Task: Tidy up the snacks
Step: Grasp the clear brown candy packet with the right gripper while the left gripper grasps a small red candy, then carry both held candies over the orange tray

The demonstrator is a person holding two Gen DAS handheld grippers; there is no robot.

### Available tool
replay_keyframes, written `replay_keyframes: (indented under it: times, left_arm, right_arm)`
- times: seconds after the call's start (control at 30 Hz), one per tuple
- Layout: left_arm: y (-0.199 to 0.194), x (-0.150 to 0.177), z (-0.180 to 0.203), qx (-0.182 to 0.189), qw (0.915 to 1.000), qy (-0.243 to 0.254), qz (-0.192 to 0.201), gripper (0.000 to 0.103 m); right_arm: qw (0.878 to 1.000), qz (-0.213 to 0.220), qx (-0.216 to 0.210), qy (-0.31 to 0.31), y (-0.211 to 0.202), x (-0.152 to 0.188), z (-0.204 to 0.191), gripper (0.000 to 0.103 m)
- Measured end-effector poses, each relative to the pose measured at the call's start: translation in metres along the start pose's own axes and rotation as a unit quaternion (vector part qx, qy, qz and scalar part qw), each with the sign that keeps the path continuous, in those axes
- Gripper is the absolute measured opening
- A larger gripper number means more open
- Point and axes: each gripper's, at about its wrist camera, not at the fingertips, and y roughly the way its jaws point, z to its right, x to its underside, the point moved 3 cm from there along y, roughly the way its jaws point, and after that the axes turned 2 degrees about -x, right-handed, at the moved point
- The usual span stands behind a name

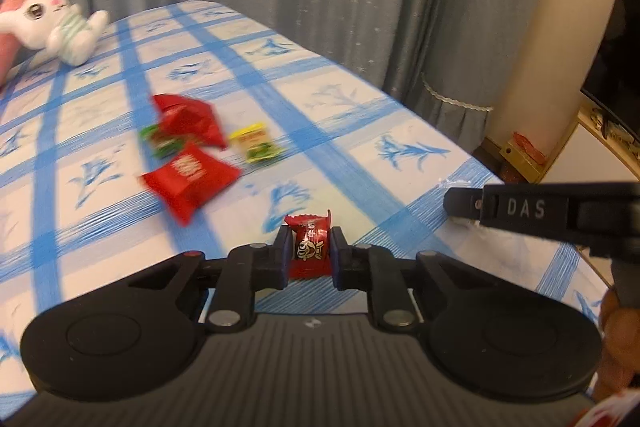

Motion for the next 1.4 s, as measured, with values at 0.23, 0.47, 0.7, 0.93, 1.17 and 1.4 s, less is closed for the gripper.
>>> replay_keyframes:
  times: [0.23,0.47,0.7,0.93,1.17,1.4]
  left_arm:
    - [-0.045,0.016,-0.036,-0.046,0.9979,-0.045,-0.012,0.017]
    - [-0.091,0.034,-0.063,-0.078,0.9929,-0.086,-0.025,0.017]
    - [-0.136,0.051,-0.074,-0.096,0.9883,-0.116,-0.024,0.017]
    - [-0.176,0.063,-0.079,-0.105,0.9855,-0.132,-0.015,0.017]
    - [-0.208,0.068,-0.084,-0.116,0.9836,-0.138,0.000,0.017]
    - [-0.233,0.069,-0.089,-0.125,0.9816,-0.144,0.014,0.017]
  right_arm:
    - [0.999,0.011,-0.016,-0.044,-0.005,0.004,-0.022,0.020]
    - [0.993,0.009,-0.053,-0.106,-0.022,0.023,-0.059,0.020]
    - [0.988,-0.011,-0.078,-0.135,-0.050,0.057,-0.085,0.020]
    - [0.981,-0.012,-0.104,-0.162,-0.082,0.074,-0.107,0.020]
    - [0.975,-0.007,-0.121,-0.184,-0.106,0.079,-0.127,0.020]
    - [0.971,-0.001,-0.133,-0.197,-0.122,0.080,-0.140,0.020]
